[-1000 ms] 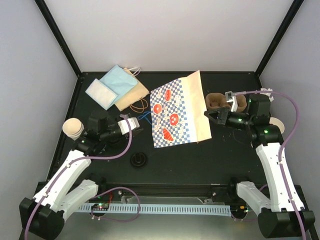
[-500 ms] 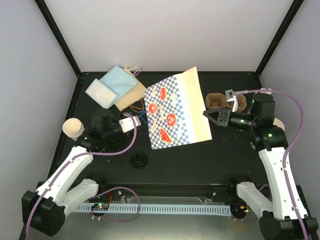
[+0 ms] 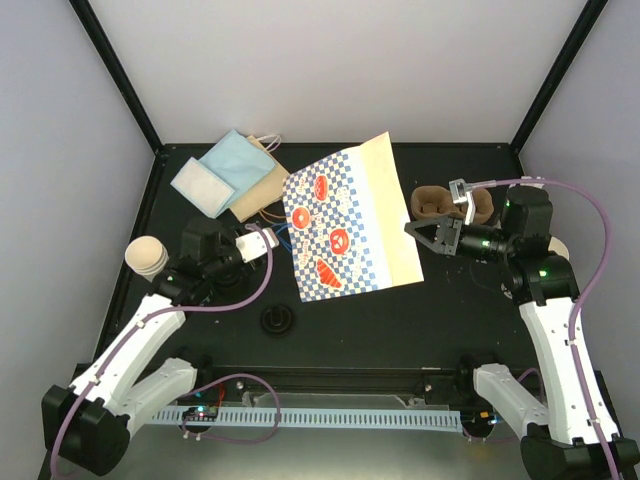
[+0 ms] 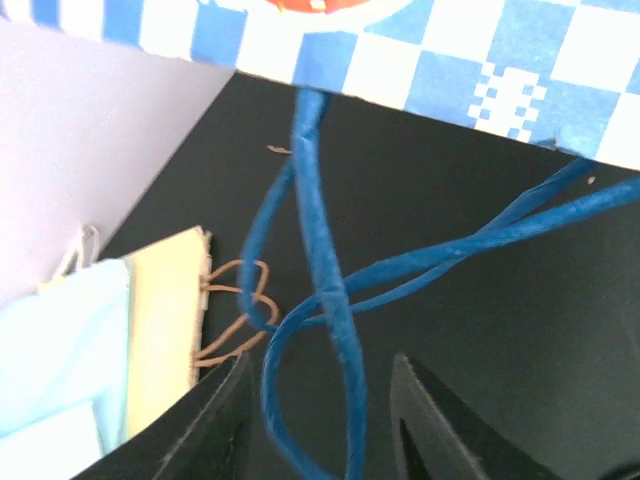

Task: Pack the takeout coffee

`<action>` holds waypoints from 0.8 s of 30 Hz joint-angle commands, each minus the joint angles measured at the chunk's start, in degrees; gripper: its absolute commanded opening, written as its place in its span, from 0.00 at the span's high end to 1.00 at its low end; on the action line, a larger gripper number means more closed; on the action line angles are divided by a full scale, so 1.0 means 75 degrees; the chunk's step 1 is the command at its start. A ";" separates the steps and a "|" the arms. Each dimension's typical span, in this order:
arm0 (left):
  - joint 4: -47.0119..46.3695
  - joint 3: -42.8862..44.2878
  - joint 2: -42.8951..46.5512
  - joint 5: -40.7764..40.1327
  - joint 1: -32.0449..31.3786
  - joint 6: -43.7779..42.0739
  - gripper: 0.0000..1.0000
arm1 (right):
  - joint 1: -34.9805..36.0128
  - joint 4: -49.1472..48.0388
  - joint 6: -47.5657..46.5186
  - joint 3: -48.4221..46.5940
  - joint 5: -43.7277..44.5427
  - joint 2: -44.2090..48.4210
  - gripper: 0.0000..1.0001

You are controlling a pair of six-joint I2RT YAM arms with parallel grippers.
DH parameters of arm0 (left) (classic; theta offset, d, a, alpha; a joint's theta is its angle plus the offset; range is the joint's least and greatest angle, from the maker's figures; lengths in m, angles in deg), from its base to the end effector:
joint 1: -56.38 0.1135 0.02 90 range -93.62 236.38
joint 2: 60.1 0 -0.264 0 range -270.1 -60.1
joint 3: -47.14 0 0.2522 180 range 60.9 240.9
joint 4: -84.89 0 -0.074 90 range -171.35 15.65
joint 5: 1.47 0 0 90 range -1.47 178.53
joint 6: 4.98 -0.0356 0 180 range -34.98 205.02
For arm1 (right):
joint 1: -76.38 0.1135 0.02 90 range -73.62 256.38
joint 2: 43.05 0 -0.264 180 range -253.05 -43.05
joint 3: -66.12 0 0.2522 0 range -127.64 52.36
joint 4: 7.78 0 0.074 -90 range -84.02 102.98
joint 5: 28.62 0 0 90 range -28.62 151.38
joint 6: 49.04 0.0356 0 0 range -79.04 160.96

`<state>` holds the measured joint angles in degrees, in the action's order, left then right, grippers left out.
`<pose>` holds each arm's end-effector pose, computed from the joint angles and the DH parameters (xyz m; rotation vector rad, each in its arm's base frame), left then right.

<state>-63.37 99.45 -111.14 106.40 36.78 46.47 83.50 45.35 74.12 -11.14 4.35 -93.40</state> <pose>0.1839 -0.0771 0.2697 1.1678 1.7175 -0.1260 0.1553 0.0495 0.3897 -0.2065 2.0842 1.4371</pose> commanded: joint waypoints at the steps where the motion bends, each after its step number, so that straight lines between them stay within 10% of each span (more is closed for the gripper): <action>1: -0.0230 0.0025 0.0359 -0.0262 -0.0024 0.0071 0.65 | 0.0038 -0.0035 0.0031 -0.0169 -0.0213 0.0109 0.99; 24: -0.0153 -0.0053 0.0250 -0.0710 -0.0024 0.0097 0.58 | 0.0083 -0.0036 0.0067 -0.0227 -0.0264 0.0139 0.99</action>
<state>-64.16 99.12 -108.87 102.44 36.78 46.76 83.78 45.44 74.34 -11.17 3.80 -93.23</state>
